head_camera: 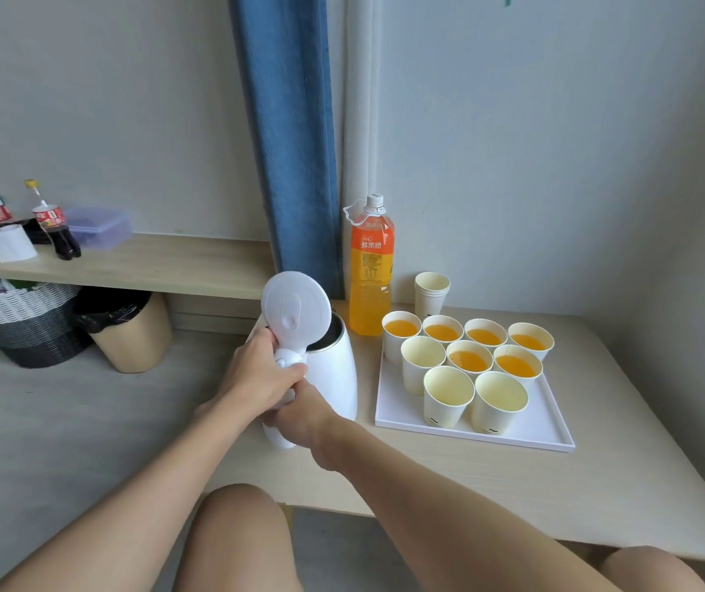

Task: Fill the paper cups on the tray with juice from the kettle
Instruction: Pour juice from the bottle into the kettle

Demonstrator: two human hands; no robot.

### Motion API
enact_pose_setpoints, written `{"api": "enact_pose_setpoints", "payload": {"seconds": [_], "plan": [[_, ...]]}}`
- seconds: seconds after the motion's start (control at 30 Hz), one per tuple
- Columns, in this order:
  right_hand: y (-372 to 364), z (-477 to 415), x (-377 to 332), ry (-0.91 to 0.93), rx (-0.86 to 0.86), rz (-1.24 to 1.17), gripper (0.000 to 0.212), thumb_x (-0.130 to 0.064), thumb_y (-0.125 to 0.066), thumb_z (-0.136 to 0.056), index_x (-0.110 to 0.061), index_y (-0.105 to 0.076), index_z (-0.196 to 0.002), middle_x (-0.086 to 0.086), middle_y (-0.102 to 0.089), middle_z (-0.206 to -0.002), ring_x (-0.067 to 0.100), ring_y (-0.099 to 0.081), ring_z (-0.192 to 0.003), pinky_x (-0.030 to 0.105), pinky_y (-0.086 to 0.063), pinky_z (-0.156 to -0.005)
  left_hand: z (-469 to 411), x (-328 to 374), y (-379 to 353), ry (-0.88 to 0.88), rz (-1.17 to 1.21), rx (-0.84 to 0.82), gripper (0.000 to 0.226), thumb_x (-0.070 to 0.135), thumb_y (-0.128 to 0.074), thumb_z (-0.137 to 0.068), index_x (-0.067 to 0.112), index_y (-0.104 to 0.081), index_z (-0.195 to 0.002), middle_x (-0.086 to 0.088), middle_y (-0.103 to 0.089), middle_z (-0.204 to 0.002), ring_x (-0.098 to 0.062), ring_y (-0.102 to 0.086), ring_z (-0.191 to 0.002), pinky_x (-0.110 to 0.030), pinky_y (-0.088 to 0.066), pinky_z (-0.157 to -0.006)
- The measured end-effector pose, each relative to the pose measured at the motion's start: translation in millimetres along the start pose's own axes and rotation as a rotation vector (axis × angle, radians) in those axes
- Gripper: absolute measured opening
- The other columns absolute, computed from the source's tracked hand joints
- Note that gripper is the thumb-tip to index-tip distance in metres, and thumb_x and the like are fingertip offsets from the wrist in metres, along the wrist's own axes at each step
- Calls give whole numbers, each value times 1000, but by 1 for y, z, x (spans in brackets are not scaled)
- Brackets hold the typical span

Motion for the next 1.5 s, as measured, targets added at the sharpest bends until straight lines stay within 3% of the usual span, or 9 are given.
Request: {"api": "enact_pose_setpoints", "payload": {"seconds": [0.13, 0.27, 0.37, 0.53, 0.93, 1.17, 1.27, 1.33, 1.5], "plan": [[0, -2, 0, -78, -15, 16, 54, -13, -56, -93, -20, -35, -143, 9, -55, -131, 26, -54, -117, 30, -49, -90, 0, -7, 6, 33, -103, 84, 35, 19, -65, -93, 12, -62, -127, -13, -63, -123, -33, -59, -104, -33, -43, -74], [18, -3, -2, -114, 126, 72, 24, -12, -50, -90, -12, -58, -113, 10, -64, -112, 25, -61, -97, 28, -51, -71, 17, -5, 10, 69, -169, 263, 34, 20, -62, -95, 13, -58, -127, -14, -49, -128, -37, -54, -116, -41, -41, -92], [43, -4, -4, -103, 241, 79, 17, -11, -46, -84, -11, -61, -93, 11, -69, -97, 28, -67, -93, 31, -52, -68, 33, 12, 12, -116, 35, 406, 16, 7, -60, -92, 12, -59, -107, -3, -54, -108, -30, -56, -96, -35, -42, -77], [91, -8, -21, -49, 381, 131, 17, -11, -44, -77, -9, -61, -75, 15, -72, -82, 31, -71, -78, 29, -48, -54, 33, 67, -1, -374, 252, 302, 19, -3, -57, -88, 14, -64, -86, 5, -61, -78, -23, -60, -78, -33, -50, -70], [229, -84, -116, 196, 598, 447, 22, -9, -46, -89, -6, -65, -100, 13, -69, -97, 30, -63, -87, 34, -53, -74, -115, 160, -64, 203, 666, 143, 42, 24, -76, -90, 19, -47, -119, -3, -56, -114, -29, -58, -103, -42, -54, -95], [258, -166, -151, 265, 521, 739, 41, -25, -37, -100, -12, -42, -139, 18, -47, -133, 35, -49, -118, 43, -45, -96, -189, 181, -95, 250, 662, 106, 74, 33, -83, -79, 10, -42, -136, -12, -58, -135, -37, -58, -122, -47, -50, -104], [263, -193, -148, 212, 491, 827, 46, -31, -33, -101, -20, -34, -146, 20, -40, -137, 40, -47, -119, 47, -42, -101, -209, 181, -103, 319, 765, 132, 66, 28, -73, -90, 6, -37, -140, -9, -50, -143, -35, -51, -130, -43, -43, -110], [265, -207, -143, 195, 446, 888, 40, -33, -31, -100, -18, -45, -135, 18, -46, -133, 38, -47, -115, 44, -42, -97, -221, 177, -107, 385, 778, 106, 62, 27, -64, -97, 5, -33, -146, -11, -43, -152, -34, -45, -138, -42, -39, -115], [264, -216, -140, 221, 461, 930, 25, -37, -39, -101, -14, -46, -111, 10, -54, -93, 29, -52, -82, 35, -40, -63, -221, 166, -123, 406, 583, -10, 98, 34, -88, -75, 14, -27, -149, -11, -43, -149, -35, -47, -133, -46, -42, -114]]}}
Point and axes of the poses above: each hand's wrist, its own z-axis away from the middle knuckle, its own y-axis out of the back of the hand, x = y × z, the point moved 2 cm from there along -z, towards the middle knuckle
